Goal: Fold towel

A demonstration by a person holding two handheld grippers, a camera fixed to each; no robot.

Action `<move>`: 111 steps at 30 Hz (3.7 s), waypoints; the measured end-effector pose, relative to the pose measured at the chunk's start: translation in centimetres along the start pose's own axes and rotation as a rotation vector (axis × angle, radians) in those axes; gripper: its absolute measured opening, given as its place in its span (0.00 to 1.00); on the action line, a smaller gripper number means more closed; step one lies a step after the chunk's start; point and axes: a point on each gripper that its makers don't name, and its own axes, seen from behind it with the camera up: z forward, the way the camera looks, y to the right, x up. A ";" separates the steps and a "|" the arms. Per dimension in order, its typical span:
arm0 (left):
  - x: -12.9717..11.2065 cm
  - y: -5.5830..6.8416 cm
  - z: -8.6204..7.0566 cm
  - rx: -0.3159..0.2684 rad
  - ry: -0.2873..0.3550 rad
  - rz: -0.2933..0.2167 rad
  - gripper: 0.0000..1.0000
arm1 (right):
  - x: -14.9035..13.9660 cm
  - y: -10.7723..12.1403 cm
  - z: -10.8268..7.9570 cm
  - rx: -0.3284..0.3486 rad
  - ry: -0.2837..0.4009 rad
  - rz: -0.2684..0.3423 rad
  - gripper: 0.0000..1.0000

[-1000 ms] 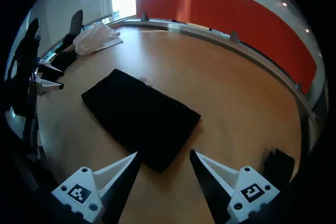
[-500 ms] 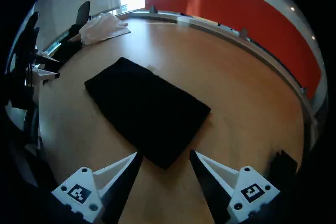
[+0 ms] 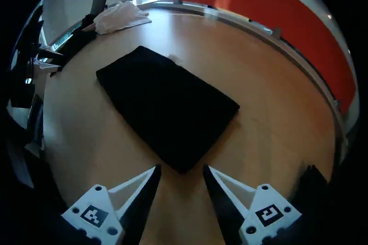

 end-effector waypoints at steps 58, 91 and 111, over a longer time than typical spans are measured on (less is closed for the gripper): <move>1.1 -1.0 -1.8 0.018 0.032 -0.046 1.00 | 7.1 2.9 -6.0 -0.062 0.137 -0.077 0.03; 1.0 -2.1 -4.4 0.043 0.055 -0.112 1.00 | 18.9 -5.1 -4.2 0.092 0.254 -0.313 0.03; -0.8 -2.9 -6.2 0.079 0.054 -0.172 1.00 | 18.9 -11.7 3.0 0.241 0.166 -0.353 0.03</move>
